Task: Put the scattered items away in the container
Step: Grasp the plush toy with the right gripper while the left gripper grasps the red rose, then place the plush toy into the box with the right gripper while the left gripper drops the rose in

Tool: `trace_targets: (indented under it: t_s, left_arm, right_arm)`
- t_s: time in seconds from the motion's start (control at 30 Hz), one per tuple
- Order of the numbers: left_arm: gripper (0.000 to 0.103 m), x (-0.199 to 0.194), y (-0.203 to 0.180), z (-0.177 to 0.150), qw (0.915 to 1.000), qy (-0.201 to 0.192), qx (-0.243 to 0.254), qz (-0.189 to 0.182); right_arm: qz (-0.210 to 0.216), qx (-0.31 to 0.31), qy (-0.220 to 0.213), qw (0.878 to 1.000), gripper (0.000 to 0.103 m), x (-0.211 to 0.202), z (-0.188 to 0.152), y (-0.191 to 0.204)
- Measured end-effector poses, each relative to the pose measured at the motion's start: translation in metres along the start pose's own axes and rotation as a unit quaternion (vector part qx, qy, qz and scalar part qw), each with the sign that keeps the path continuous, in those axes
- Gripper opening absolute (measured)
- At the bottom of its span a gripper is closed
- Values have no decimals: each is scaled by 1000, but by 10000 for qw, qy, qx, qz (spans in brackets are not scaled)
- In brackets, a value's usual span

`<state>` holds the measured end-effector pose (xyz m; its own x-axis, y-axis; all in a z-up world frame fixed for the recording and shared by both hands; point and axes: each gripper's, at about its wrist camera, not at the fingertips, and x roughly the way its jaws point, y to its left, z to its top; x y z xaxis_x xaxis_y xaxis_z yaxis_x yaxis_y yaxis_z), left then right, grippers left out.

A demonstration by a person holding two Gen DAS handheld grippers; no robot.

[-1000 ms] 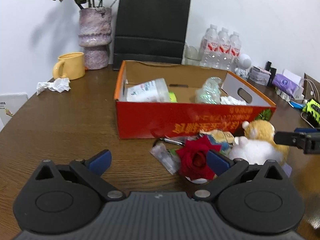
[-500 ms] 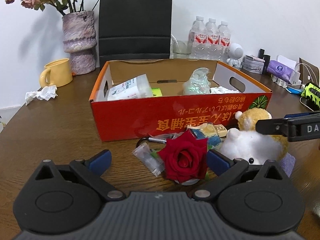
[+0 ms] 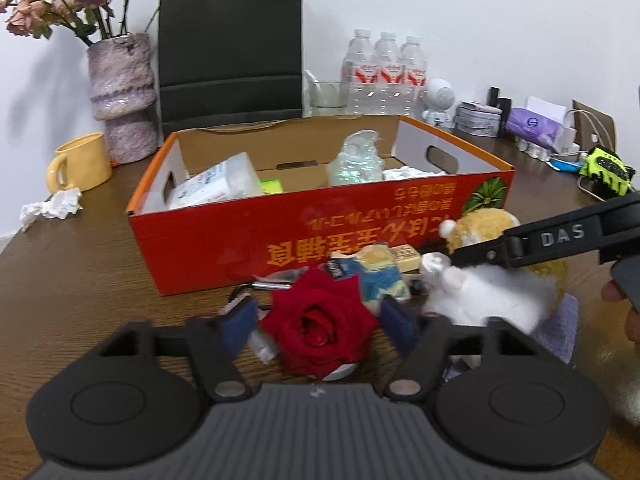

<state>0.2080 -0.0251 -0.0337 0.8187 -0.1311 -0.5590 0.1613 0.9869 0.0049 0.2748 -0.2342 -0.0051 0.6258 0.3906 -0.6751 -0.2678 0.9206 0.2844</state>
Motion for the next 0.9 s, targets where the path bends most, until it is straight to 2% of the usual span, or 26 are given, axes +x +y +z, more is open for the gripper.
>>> trace_targets:
  t_s: [0.03, 0.13, 0.17, 0.57, 0.77, 0.9]
  left_arm:
    - [53, -1, -1, -1, 10000, -22, 26, -9]
    - [47, -6, -1, -2, 9999, -90, 39, -23]
    - [41, -8, -1, -2, 9999, -109, 17, -28]
    - [38, -47, 15, 7, 9972, -489, -488, -277]
    - [38, -62, 27, 49, 9927, -975, -643, -284]
    - [39, -50, 33, 84, 9899, -1191, -721, -250]
  right_arm:
    - [2, -16, -25, 10000, 53, -1, -1, 0]
    - [19, -23, -131, 9999, 51, -7, -3, 0]
    - [20, -14, -175, 9998, 50, -9, -4, -1]
    - [230, 41, -911, 9956, 50, -54, 2, -7]
    - [191, -254, -1339, 9905, 50, -68, 34, 2]
    - [43, -542, -1537, 9866, 50, -59, 66, 12]
